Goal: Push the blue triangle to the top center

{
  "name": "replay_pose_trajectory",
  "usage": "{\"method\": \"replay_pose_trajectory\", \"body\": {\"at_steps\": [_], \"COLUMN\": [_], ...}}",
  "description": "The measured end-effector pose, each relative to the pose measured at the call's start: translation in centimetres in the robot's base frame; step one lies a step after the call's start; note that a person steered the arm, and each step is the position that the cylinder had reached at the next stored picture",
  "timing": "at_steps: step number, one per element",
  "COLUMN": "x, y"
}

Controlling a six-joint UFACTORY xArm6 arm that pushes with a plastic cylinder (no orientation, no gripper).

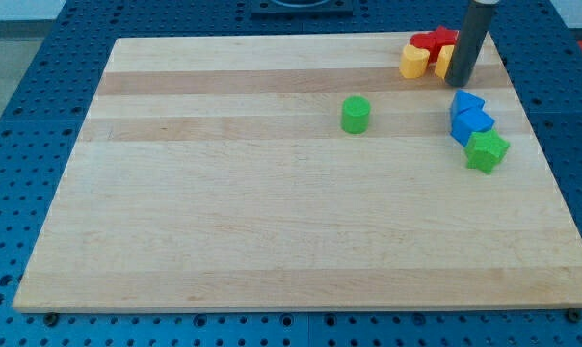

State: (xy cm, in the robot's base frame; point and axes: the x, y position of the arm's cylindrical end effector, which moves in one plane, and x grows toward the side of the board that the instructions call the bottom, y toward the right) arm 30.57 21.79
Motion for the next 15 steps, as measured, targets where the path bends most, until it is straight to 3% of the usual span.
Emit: {"method": "replay_pose_trajectory", "body": {"at_steps": [4, 9, 11, 15], "x": [4.4, 9.5, 13.9, 12.0], "y": [4.4, -8.8, -11.6, -12.7]}}
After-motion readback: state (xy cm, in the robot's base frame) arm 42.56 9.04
